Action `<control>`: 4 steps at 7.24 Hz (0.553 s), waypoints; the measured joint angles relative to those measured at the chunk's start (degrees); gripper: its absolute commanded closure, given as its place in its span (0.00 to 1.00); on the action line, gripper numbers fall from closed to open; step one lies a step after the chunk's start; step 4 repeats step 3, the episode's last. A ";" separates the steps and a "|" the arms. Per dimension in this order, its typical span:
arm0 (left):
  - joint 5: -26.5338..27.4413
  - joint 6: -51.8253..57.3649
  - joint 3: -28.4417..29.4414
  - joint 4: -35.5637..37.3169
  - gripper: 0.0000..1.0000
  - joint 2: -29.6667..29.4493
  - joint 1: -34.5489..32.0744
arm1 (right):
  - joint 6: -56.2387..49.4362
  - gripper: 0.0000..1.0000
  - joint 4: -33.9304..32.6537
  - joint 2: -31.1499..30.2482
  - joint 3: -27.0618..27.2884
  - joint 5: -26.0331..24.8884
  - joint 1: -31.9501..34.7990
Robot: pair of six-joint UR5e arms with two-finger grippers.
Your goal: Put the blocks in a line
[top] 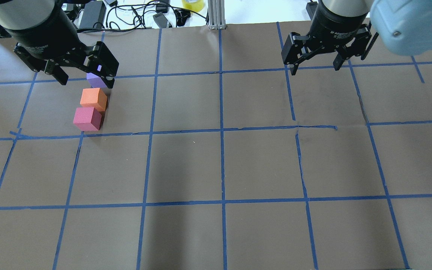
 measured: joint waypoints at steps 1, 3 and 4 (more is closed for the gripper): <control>-0.04 0.01 -0.03 0.01 0.00 0.02 0.29 | 0.00 0.00 0.00 0.00 0.00 0.00 0.00; -0.19 0.11 -0.22 0.29 0.00 -0.02 0.43 | 0.02 0.00 0.00 0.00 0.00 0.00 0.00; -0.19 0.11 -0.22 0.29 0.00 -0.02 0.43 | 0.02 0.00 0.00 0.00 0.00 0.00 0.00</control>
